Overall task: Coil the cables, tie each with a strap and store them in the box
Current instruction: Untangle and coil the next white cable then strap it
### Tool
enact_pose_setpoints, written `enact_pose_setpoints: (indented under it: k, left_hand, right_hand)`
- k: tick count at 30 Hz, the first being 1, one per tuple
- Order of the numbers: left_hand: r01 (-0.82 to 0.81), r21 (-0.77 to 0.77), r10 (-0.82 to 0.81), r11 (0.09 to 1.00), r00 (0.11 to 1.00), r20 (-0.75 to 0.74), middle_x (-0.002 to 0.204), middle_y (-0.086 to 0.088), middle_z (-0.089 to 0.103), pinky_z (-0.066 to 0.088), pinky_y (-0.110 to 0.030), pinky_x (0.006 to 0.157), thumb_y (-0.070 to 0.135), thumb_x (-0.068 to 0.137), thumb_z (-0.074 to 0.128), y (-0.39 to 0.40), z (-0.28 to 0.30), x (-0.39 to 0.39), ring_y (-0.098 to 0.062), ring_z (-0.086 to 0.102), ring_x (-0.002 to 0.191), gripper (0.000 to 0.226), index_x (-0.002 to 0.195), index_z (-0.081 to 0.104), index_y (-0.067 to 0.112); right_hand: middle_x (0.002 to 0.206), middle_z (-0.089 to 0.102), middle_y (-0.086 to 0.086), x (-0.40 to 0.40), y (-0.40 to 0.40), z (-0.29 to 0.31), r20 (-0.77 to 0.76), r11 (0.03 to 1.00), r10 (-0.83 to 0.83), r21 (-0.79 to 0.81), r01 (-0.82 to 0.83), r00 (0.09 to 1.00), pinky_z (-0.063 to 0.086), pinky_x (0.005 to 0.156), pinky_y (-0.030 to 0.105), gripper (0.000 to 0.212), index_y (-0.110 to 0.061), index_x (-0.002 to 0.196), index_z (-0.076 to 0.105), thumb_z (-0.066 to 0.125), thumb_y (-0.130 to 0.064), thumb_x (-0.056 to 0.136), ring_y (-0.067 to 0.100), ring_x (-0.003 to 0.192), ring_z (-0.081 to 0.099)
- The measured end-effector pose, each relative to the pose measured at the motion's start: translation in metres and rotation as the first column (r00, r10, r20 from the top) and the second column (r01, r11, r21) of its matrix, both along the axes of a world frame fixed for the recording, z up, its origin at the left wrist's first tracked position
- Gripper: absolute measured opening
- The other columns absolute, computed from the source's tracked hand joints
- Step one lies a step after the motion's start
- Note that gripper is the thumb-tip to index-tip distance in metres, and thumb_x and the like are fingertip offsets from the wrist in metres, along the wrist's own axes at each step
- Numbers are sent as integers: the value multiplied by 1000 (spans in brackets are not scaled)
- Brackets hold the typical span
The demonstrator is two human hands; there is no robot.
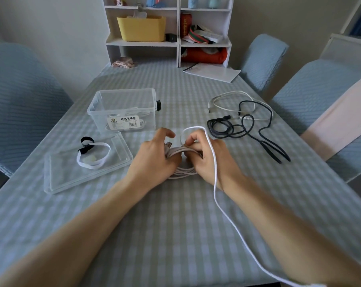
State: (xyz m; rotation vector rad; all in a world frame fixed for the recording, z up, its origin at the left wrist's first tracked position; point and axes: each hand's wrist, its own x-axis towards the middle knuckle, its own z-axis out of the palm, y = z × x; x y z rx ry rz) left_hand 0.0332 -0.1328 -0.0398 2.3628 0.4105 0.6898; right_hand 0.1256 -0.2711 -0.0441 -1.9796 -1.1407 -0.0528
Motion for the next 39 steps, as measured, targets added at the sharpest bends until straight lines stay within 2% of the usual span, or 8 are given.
enact_pose_setpoints:
  k: [7, 10, 16, 20, 24, 31, 35, 39]
  left_hand:
    - [41, 301, -73, 953, 993, 94, 128, 3, 46, 50, -35, 59, 21, 80, 71, 2, 0, -7, -15, 64, 82, 62, 133, 40, 27]
    - [111, 463, -188, 879, 974, 124, 128, 0, 44, 48, -34, 45, 11, 77, 61, 0, -2, -4, -12, 55, 80, 43, 117, 52, 24]
    - [133, 386, -110, 913, 991, -81, 139, -2, 43, 51, -36, 52, 28, 73, 52, 8, -4, 1, -19, 62, 76, 39, 109, 66, 25]
    - [6, 477, 25, 879, 998, -59, 136, -3, 44, 52, -43, 77, 58, 69, 55, 19, 7, 5, -27, 56, 108, 49, 98, 63, 19]
    - [-70, 606, 108, 793, 994, -26, 138, -8, 48, 39, -48, 95, 80, 74, 45, 35, 19, 2, -33, 47, 120, 80, 115, 61, 14]
    - [124, 369, -122, 921, 992, -31, 115, 1, 69, 53, -36, 84, 38, 84, 52, 43, 6, -7, -22, 67, 96, 43, 115, 70, 15]
    - [186, 199, -235, 962, 937, 259, 99, -2, 70, 51, -32, 81, 17, 76, 52, 36, 8, -8, -8, 66, 89, 25, 75, 76, 10]
    - [51, 219, -159, 974, 846, 509, 105, -14, 60, 49, -29, 84, 4, 83, 59, 18, 35, -5, -9, 57, 102, 12, 87, 68, -2]
  right_hand:
    - [83, 75, -4, 2, -1, 3, -17, 1000, 2, -4, -2, 1000, 50, 71, 32, 17, -14, 101, 60, 59, -2, 89, 20, 79, 68]
    - [88, 73, -5, 2, -1, 3, -13, 999, -15, -51, 14, 1000, 49, 68, 29, 16, -23, 96, 54, 59, -8, 92, 18, 80, 66]
    - [60, 55, -2, 0, -1, 6, 18, 997, -31, -71, 32, 999, 46, 54, 38, 25, -24, 87, 41, 61, -8, 89, 18, 53, 52]
    - [69, 62, 0, 2, -3, 6, -4, 996, -42, -75, 41, 999, 50, 53, 36, 25, -25, 87, 43, 60, -6, 89, 13, 58, 59]
    - [56, 48, -11, 6, -5, 4, -20, 997, -76, -3, 76, 997, 33, 45, 19, 25, -21, 83, 45, 64, -5, 86, 5, 50, 49]
    - [55, 47, -11, 25, -8, 1, -4, 951, -305, 53, 305, 952, 31, 49, 31, 16, -15, 85, 49, 59, -3, 89, 6, 50, 46]
    - [68, 62, 2, 27, -13, 6, -11, 935, -348, 69, 348, 937, 45, 56, 35, 9, -12, 93, 54, 58, -4, 92, 20, 61, 58]
    - [85, 68, 12, 21, -9, 11, 32, 951, -309, 30, 308, 951, 50, 63, 43, 13, -6, 102, 57, 52, -2, 91, 35, 78, 63]
